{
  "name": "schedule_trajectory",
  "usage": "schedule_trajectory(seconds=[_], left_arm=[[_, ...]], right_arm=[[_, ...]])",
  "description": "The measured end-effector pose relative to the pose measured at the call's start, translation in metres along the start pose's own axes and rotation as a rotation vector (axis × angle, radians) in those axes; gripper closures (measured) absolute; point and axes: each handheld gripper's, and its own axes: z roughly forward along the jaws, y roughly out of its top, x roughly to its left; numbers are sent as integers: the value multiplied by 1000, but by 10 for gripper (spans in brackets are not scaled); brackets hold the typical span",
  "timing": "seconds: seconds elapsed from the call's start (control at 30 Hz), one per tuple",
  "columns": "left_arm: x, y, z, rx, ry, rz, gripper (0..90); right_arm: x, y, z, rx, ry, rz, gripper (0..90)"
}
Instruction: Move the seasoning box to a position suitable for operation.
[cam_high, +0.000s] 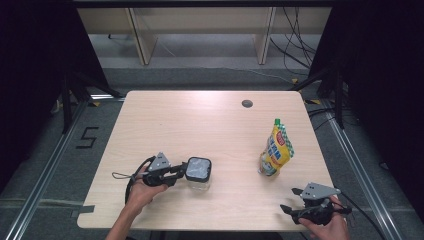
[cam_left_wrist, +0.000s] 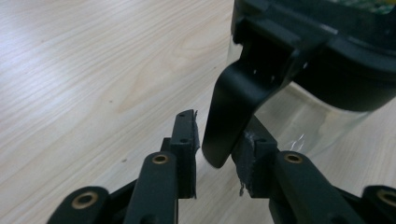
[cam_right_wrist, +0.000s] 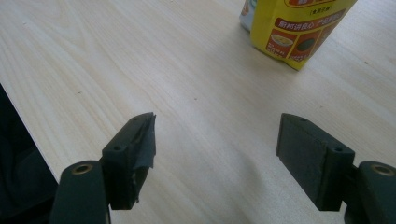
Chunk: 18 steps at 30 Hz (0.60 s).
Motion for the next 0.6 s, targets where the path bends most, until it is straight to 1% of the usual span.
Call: schedule_trajectory(seconds=[0.03,0.07,0.1,0.13,0.17,0.2,0.23,0.27,0.3,0.33,0.37,0.4,0.43,0.47,0.5,0.53,0.6], left_arm=[[-2,0,0,13,12,2,736],[-4,0,-1,10,17,6,748],[-8,0,-3,26,22,15,750],[-8,0,-3,26,22,15,753],[-11,0,-3,18,35,14,753],[-12,0,-4,34,32,34,753],[-18,0,-6,39,35,42,753],[-20,-1,-7,59,42,41,752],[-23,-1,-7,50,36,30,752],[-23,-1,-7,50,36,30,752],[-25,-2,-8,48,49,31,752],[-26,-2,-8,44,41,35,752],[-28,-2,-7,46,46,18,752],[-29,-2,-8,52,47,39,752],[-34,-2,-6,44,37,26,751],[-36,-1,-6,47,35,36,751],[-40,-1,-6,46,32,17,749]], right_arm=[[0,0,0,0,1,0,293],[-1,0,0,-9,-7,-13,293],[1,0,0,-5,-1,13,293],[1,0,-1,1,-2,16,293],[0,0,-1,-3,-2,1,293],[0,0,-1,-3,-2,1,293],[0,0,-1,-3,5,11,293],[0,0,-2,-1,0,19,293],[0,0,-2,-3,-4,15,293],[0,0,-2,-5,-5,17,293],[0,0,-2,-5,-5,17,293],[0,0,-2,-10,-5,9,293],[0,0,-2,-10,-5,10,293],[0,0,-2,-8,-2,16,293],[-1,0,-2,-11,-5,10,293],[-1,0,-2,-10,-5,9,293],[0,0,-2,-8,-4,13,293]])
